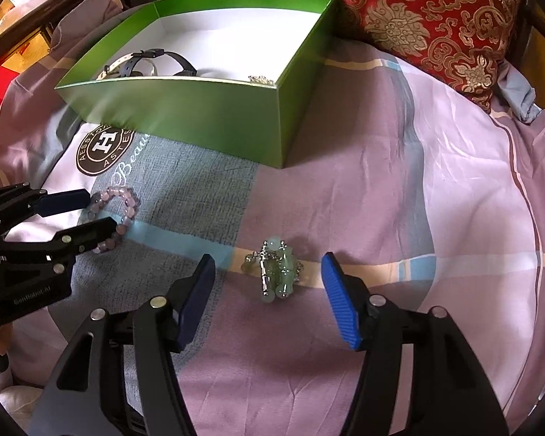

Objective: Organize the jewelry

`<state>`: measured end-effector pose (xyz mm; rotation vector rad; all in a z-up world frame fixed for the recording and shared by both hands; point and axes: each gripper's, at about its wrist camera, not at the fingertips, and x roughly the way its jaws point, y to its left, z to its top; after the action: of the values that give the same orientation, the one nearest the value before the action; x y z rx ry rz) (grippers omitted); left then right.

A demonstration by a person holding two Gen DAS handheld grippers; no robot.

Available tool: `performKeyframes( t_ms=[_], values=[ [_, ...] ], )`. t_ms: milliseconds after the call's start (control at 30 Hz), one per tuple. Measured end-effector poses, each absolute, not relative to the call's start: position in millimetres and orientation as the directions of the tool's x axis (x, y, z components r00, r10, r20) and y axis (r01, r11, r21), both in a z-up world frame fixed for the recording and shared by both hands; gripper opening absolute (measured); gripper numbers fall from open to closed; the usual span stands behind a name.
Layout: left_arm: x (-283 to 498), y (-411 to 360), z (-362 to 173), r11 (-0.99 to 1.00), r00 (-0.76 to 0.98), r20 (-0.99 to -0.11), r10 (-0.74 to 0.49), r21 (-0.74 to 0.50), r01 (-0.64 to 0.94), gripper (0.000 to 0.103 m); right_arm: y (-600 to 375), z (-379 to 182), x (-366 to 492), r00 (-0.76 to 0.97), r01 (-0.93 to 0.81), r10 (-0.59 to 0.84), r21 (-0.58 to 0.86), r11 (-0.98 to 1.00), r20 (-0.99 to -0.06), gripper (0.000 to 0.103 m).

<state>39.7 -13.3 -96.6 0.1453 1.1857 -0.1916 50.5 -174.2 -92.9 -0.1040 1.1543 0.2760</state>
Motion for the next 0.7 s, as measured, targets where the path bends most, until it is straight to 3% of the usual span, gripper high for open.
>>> performKeyframes(
  t_ms=[233,367,467,700],
  values=[
    [41.1,-11.4,-96.8,0.975,0.359,-0.929,-0.085,-0.004,0.222,0.05,-177.8,-88.6,48.6,0.386,-0.263,0.171,0.069,0.962,-0.907,0.063],
    [39.9,-7.8,-94.9,0.976,0.361,-0.929,-0.086,-0.006,0.216,0.03,-180.5,-86.5,46.1,0.394,-0.266,0.174,0.069,0.961,-0.902,0.063],
    [39.9,-3.0,-95.2,0.978,0.361,-0.928,-0.088,-0.012,0.21,0.024,-180.0,-86.5,45.6,0.394,-0.276,0.178,0.069,0.959,-0.902,0.063],
    [36.7,-6.7,-95.2,0.978,0.376,-0.925,-0.055,0.026,0.207,0.026,-178.2,-91.6,45.4,0.383,-0.28,0.169,0.06,0.958,-0.908,0.063]
  ],
)
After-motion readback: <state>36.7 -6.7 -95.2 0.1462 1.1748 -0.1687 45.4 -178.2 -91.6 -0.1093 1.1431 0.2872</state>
